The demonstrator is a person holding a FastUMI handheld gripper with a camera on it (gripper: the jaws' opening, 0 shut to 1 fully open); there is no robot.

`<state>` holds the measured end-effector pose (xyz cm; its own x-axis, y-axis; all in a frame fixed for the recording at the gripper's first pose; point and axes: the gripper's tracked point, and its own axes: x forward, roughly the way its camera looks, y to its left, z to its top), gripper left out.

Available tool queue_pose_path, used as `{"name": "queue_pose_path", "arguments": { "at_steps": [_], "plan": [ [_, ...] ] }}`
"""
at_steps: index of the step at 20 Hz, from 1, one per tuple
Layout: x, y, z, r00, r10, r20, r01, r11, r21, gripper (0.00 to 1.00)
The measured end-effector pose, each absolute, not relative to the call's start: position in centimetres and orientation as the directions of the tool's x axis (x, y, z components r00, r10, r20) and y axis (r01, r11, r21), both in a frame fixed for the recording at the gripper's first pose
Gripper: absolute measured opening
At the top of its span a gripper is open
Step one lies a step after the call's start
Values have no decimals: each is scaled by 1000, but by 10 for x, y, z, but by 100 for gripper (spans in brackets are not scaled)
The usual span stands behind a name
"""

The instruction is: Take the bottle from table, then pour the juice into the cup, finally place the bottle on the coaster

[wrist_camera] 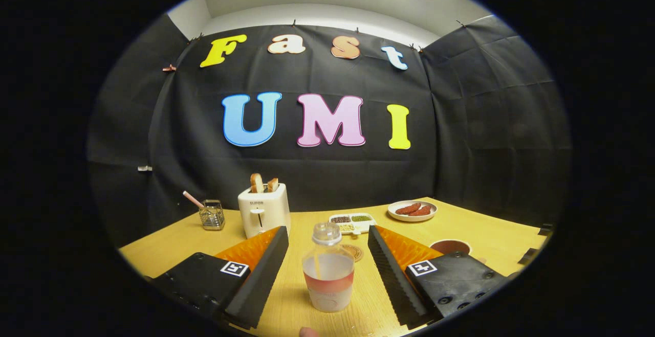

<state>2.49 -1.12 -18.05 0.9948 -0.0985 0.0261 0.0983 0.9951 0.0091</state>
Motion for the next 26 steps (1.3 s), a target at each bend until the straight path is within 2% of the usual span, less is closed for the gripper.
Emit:
{"name": "queue_pose_path", "arguments": {
  "at_steps": [5, 13, 14, 21, 26],
  "plan": [
    [40, -10, -235, 997, -73, -27, 73, 997, -18, 97],
    [52, -13, -251, 995, -94, -21, 95, 995, 10, 95],
    [53, -12, -249, 995, -98, -29, 99, 995, 11, 77],
    [34, -11, -183, 997, -81, -13, 81, 996, 41, 76],
    [14, 1, -140, 999, -8, -45, 9, 1000, 19, 76]
  ]
}}
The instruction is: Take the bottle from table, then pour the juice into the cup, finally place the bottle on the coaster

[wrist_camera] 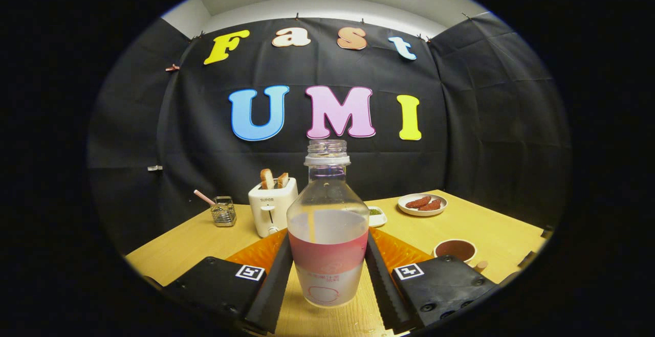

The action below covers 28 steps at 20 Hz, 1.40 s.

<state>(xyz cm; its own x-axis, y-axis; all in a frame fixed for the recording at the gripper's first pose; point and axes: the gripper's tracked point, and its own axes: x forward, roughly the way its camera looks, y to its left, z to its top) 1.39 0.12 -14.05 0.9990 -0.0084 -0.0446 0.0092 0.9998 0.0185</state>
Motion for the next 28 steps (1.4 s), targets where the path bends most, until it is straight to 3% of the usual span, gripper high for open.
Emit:
{"name": "queue_pose_path", "arguments": {
  "at_steps": [5, 10, 15, 20, 28],
  "plan": [
    [-4, 14, -120, 991, 115, -73, -115, 993, 4, 76],
    [-6, 10, -108, 985, 154, -73, -151, 988, 41, 77],
    [3, -1, -109, 988, 134, -70, -119, 974, 191, 76],
    [13, -26, -126, 992, 63, -110, -10, 903, 430, 76],
    [22, -46, -151, 989, 84, -123, 50, 593, 803, 76]
  ]
}}
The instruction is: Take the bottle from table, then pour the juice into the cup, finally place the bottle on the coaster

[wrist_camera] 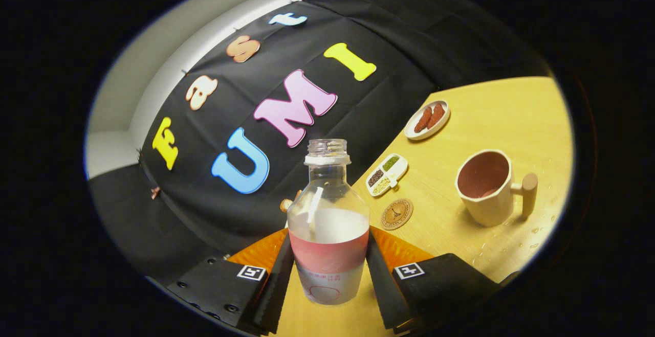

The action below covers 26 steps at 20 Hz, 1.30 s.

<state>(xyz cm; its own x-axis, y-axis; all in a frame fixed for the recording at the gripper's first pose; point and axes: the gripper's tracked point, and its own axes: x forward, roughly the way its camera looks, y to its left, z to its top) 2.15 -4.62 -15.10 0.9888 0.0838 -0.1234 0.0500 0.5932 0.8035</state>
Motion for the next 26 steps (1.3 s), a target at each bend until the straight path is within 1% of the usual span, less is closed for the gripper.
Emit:
{"name": "queue_pose_path", "arguments": {
  "at_steps": [7, 14, 26],
  "plan": [
    [26, -65, -169, 987, 84, -140, 98, 384, 918, 76],
    [28, -76, -178, 986, 63, -155, 141, 186, 972, 75],
    [39, -88, -196, 979, 37, -201, 201, -12, 979, 76]
  ]
}}
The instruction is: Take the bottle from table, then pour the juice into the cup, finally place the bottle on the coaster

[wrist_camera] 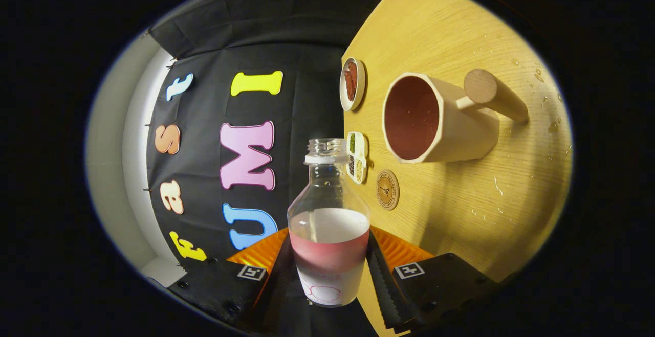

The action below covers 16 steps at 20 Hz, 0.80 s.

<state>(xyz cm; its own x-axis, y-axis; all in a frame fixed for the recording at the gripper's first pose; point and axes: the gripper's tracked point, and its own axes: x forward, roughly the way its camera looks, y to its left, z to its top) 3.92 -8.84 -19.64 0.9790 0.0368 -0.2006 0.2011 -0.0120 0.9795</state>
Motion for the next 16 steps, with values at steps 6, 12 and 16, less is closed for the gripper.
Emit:
{"name": "queue_pose_path", "arguments": {
  "at_steps": [6, 12, 16],
  "plan": [
    [44, -92, -200, 979, 19, -205, 206, -109, 972, 76],
    [45, -97, -201, 979, 3, -205, 202, -196, 960, 76],
    [47, -98, -200, 980, -1, -198, 191, -260, 946, 76]
  ]
}}
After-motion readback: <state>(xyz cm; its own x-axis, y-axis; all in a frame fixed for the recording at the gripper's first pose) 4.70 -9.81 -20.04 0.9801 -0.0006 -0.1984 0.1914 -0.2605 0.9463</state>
